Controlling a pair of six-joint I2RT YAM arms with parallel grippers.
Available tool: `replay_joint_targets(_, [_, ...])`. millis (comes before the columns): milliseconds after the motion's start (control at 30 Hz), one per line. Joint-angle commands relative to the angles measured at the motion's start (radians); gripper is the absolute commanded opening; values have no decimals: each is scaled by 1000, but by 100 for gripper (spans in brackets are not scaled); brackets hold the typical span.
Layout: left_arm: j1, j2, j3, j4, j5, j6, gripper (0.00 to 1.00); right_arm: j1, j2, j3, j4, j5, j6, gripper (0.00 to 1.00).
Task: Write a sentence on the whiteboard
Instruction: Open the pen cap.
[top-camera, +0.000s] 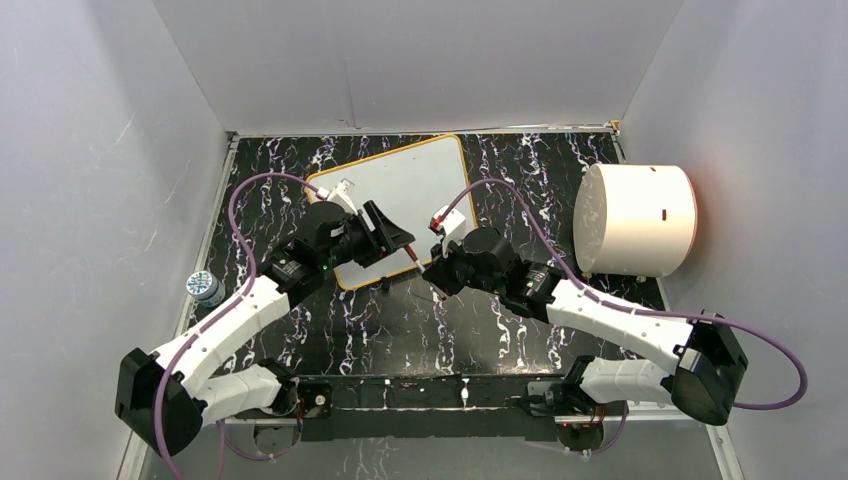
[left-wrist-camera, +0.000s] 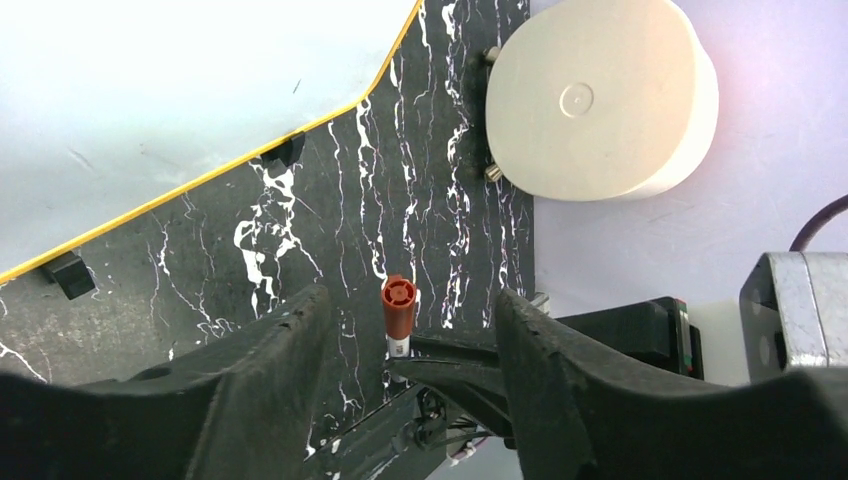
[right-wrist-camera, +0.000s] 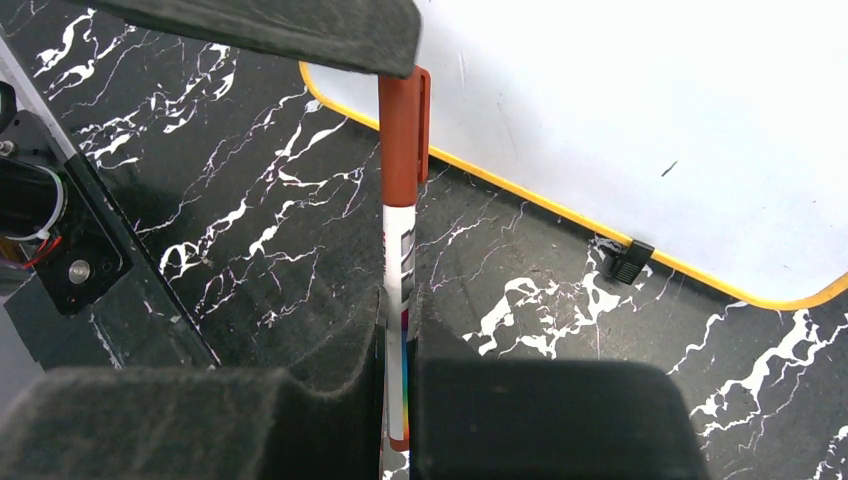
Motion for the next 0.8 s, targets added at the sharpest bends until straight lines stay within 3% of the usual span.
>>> replay_joint_targets(0, [-10, 28, -14, 48, -5, -15, 55, 8, -30, -21, 125, -8, 1, 0])
replay_joint_targets(600, [-17, 47, -62, 118, 48, -48, 19, 12, -16, -47, 217, 10, 44, 0])
replay_joint_targets(767, [-19, 42, -86, 148, 63, -78, 1, 12, -23, -66, 264, 23, 65, 0])
